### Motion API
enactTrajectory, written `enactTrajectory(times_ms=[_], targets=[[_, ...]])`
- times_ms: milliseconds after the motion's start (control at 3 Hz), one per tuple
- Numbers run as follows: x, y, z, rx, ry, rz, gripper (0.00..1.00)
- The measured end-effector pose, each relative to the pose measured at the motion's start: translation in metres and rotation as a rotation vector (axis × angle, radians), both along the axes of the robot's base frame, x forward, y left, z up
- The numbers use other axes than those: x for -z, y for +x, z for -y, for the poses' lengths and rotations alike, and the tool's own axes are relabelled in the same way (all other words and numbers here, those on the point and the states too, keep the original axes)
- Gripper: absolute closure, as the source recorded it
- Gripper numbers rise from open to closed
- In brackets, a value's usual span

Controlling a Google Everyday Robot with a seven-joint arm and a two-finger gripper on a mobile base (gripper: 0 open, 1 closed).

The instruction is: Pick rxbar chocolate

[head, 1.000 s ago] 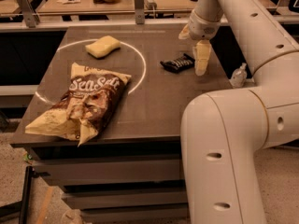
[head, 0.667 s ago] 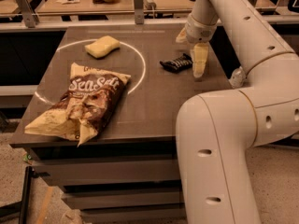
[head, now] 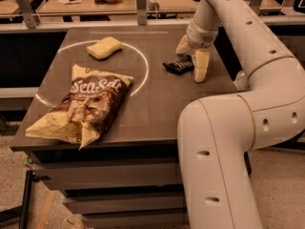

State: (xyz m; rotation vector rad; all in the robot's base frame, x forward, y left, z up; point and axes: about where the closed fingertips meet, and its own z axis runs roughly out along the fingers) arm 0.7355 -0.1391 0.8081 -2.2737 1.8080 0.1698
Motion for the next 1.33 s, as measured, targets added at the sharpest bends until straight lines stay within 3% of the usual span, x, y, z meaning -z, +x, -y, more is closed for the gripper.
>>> enactTrajectory(times_ms=[1333], targets=[[-0.0038,-0.0014,0.0013,0.003,-0.001,0.0,0.37]])
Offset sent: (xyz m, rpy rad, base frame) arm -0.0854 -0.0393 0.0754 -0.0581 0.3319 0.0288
